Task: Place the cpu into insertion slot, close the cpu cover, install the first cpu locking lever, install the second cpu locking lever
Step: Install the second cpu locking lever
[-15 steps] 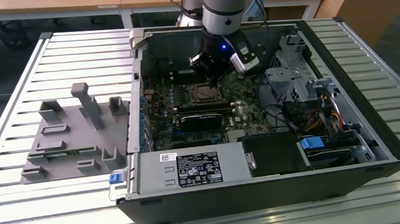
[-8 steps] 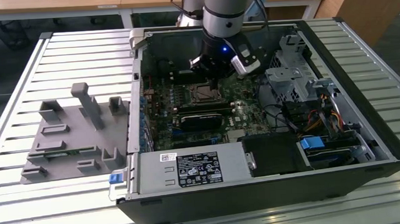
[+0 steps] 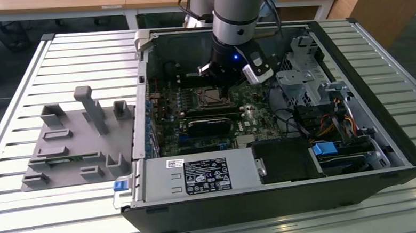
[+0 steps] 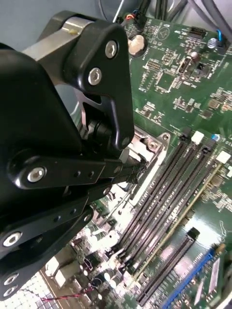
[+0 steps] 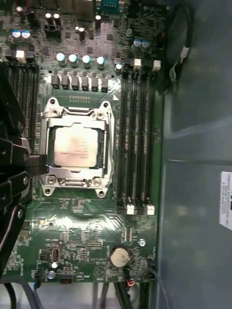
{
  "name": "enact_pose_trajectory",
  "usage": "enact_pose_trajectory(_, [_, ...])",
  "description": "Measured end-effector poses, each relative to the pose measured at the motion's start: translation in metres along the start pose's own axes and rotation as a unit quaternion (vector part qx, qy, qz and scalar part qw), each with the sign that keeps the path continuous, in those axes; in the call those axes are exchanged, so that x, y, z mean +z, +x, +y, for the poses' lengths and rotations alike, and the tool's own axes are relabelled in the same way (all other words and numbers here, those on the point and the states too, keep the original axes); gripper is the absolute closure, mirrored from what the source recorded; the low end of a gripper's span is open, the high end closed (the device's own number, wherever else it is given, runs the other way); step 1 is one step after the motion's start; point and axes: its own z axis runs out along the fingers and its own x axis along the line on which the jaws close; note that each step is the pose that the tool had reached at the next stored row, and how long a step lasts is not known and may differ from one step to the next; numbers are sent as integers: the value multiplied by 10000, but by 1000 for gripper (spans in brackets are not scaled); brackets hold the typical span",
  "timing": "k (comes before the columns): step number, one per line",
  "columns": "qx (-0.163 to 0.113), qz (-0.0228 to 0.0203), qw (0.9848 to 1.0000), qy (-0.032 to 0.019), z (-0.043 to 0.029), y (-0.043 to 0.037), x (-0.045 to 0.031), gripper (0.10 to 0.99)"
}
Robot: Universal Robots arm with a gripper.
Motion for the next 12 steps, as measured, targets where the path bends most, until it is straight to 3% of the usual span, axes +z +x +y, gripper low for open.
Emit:
enact_pose_trajectory(2, [-1,-1,9999,-158,-11,0,0,980])
enact_pose_trajectory(3, [-1,-2,9998,-180,-19,0,-1,980])
enact_pose_trajectory(9, [0,1,9998,-182,-99,5,-5,980])
enact_pose_trajectory(12, [-1,2,9998,-182,-116,56,-3,980])
